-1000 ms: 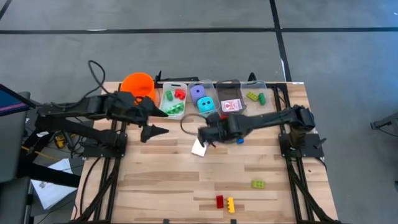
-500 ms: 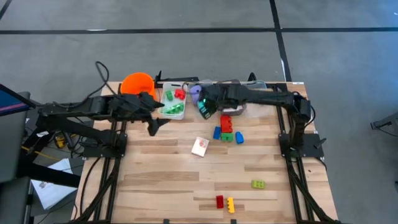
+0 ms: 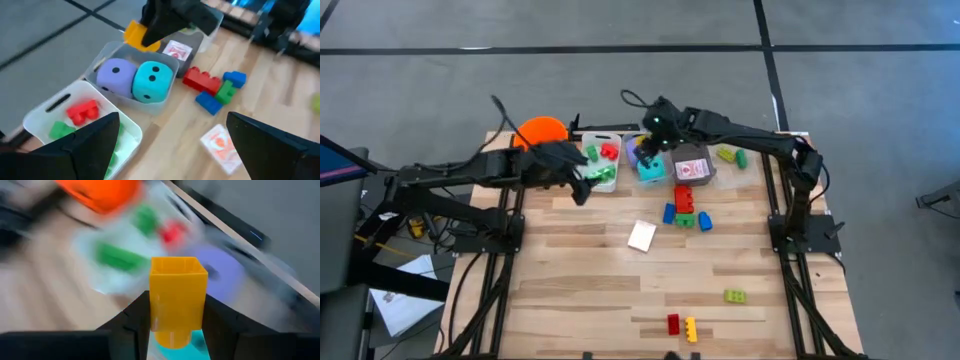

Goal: Pick & Place Toys
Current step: Put the 1 stud yellow game piece into the white bin, then put the 1 stud blue game piece into the white bin

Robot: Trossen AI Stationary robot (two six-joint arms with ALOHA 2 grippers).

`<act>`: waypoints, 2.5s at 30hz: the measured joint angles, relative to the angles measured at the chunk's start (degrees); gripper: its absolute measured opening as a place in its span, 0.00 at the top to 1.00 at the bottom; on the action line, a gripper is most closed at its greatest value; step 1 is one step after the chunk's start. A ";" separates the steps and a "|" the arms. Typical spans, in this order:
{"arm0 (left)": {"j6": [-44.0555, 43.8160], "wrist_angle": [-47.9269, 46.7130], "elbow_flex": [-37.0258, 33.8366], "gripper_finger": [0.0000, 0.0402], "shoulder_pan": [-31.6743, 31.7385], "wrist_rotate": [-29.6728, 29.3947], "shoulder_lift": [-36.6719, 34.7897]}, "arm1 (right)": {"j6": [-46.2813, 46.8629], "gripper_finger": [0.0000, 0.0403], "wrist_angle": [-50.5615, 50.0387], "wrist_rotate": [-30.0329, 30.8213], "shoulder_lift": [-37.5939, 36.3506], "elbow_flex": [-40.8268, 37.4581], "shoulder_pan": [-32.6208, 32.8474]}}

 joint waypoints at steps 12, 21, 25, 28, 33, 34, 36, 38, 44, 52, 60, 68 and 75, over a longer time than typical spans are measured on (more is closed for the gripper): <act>-6.73 2.11 0.02 0.10 2.67 2.08 -10.59 | -0.15 0.66 22.57 -9.34 4.33 -0.04 2.01; -8.86 5.65 0.02 0.10 2.67 1.99 -13.43 | 7.59 0.63 35.29 -17.26 10.25 1.56 1.91; -9.53 7.28 0.02 0.10 2.65 1.97 -13.29 | 11.06 0.56 36.60 -16.96 11.29 2.20 2.45; -11.60 7.06 0.02 0.10 2.65 2.06 -13.08 | 12.38 0.47 37.60 -16.71 11.67 2.34 2.79; -12.96 7.17 0.02 0.10 2.65 5.20 -13.14 | 13.45 0.34 39.49 -17.03 11.72 2.29 2.79; -13.29 7.15 0.02 0.10 2.64 5.91 -13.13 | 13.37 0.33 39.44 -17.16 11.72 2.29 2.70; -14.14 7.17 0.02 0.10 2.45 6.75 -13.13 | 12.83 0.32 39.55 -17.74 11.68 2.27 2.70; -14.37 7.14 0.02 0.10 1.93 7.18 -13.01 | 10.60 0.31 39.50 -19.27 10.54 2.16 3.19; -14.38 7.26 0.02 0.10 -1.00 7.25 -11.03 | 0.41 0.32 30.77 -9.26 2.81 2.27 10.11; -15.70 8.09 0.02 0.10 -5.65 7.60 -4.33 | -0.23 0.32 11.34 29.71 -9.11 2.32 29.13; -14.22 12.45 0.00 0.10 -10.61 8.48 5.35 | 36.14 0.32 -10.83 50.08 -12.74 2.32 45.80; -16.18 24.22 0.00 0.10 -13.56 15.51 15.13 | 75.11 0.32 -43.33 42.02 -9.41 2.22 53.45; -22.23 38.25 0.00 0.10 -16.31 16.66 21.34 | 77.92 0.32 -50.34 32.34 -5.61 0.51 53.91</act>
